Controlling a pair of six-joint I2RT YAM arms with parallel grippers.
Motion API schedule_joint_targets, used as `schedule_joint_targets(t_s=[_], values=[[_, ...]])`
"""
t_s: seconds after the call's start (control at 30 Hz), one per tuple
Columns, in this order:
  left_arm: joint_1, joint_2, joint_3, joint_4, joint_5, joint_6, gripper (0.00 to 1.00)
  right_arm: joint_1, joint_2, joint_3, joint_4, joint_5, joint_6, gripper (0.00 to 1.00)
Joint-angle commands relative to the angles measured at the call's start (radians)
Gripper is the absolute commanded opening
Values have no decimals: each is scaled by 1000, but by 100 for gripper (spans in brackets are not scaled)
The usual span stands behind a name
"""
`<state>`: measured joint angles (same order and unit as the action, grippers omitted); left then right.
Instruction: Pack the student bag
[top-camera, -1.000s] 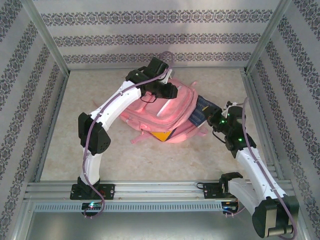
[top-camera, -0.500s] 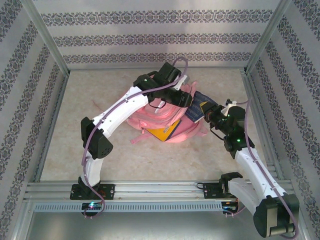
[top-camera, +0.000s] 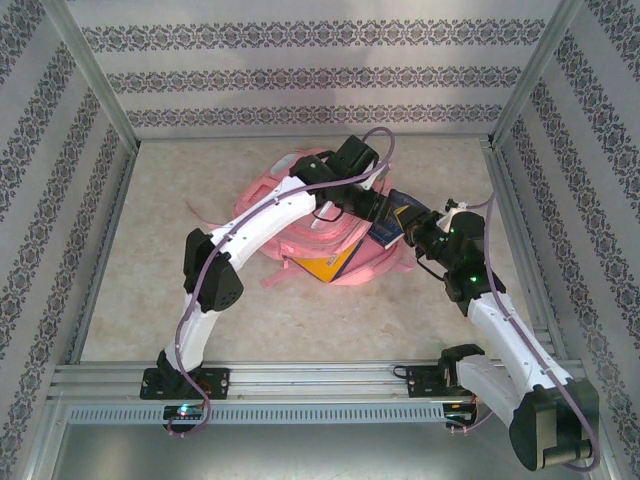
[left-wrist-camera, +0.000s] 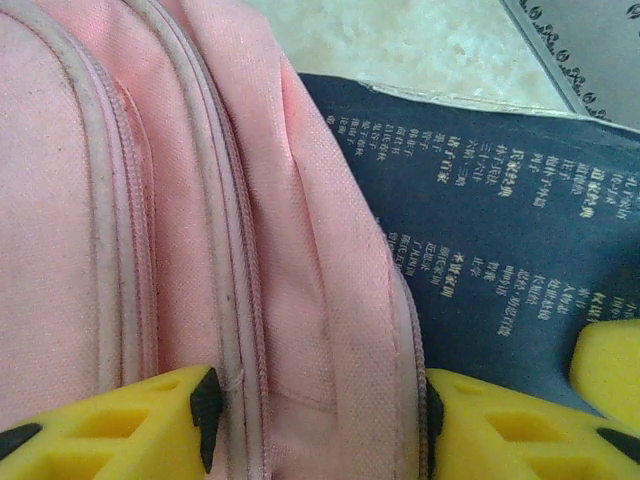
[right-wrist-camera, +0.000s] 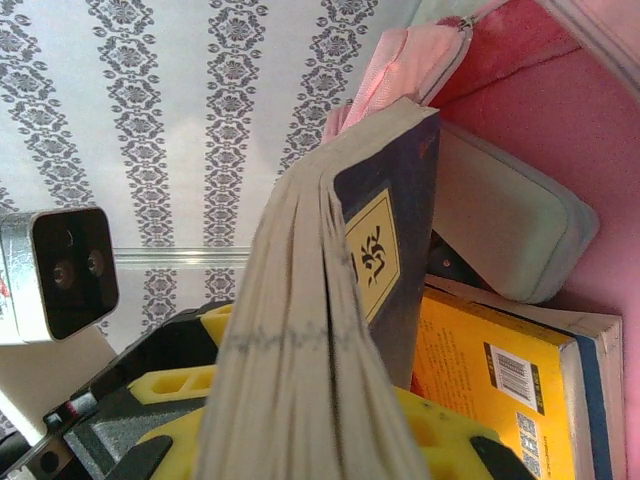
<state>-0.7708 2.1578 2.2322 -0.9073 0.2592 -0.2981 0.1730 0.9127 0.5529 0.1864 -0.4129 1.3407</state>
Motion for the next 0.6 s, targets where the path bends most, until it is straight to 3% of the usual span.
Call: schedule_joint_targets(t_s=[0.0, 0.13, 0.17, 0.4, 0.57], values=[[-13, 28, 40, -33, -23, 14, 42, 17, -20, 32, 137, -66, 17, 0], [-11, 26, 69, -60, -87, 26, 5, 17, -32, 36, 102, -64, -15, 0], [-9, 19, 73, -64, -103, 29, 0, 17, -35, 39, 86, -62, -27, 0], [22, -89, 110, -100, -249, 72, 0, 11, -70, 106, -259, 8, -231, 0], [29, -197, 113, -118, -388, 136, 0, 14, -71, 80, -277, 17, -258, 0]])
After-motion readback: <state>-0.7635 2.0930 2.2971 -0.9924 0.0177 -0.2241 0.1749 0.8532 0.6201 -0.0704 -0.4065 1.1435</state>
